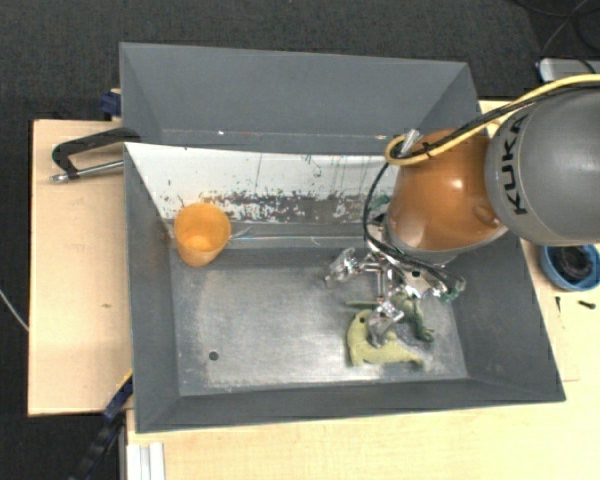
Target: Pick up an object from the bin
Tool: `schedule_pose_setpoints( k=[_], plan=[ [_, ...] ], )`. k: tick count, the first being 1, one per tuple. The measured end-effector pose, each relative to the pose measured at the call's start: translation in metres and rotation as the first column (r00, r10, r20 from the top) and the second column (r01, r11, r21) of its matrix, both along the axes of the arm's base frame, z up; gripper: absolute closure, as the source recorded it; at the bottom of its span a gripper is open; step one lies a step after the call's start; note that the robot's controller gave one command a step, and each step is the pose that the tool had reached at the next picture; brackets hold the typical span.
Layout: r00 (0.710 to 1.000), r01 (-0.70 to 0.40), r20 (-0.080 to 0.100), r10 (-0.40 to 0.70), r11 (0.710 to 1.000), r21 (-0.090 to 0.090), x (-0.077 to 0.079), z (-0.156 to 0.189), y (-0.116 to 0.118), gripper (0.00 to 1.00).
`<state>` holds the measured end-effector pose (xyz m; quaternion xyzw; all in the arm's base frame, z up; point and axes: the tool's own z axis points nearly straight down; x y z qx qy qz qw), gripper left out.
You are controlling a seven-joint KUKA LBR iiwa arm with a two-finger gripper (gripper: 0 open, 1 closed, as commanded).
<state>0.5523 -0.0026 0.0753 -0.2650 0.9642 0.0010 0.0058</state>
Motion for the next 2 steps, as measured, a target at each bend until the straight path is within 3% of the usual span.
schedule_pose_setpoints(
  k=[1,2],
  plan=[
    [1.000,-0.001,-0.017,0.001,1.000,-0.008,-0.004,0.000,-0.004,1.00],
    [0.952,-0.306,0.003,0.306,0.952,-0.009,-0.003,0.181,-0.026,1.00]
  ],
)
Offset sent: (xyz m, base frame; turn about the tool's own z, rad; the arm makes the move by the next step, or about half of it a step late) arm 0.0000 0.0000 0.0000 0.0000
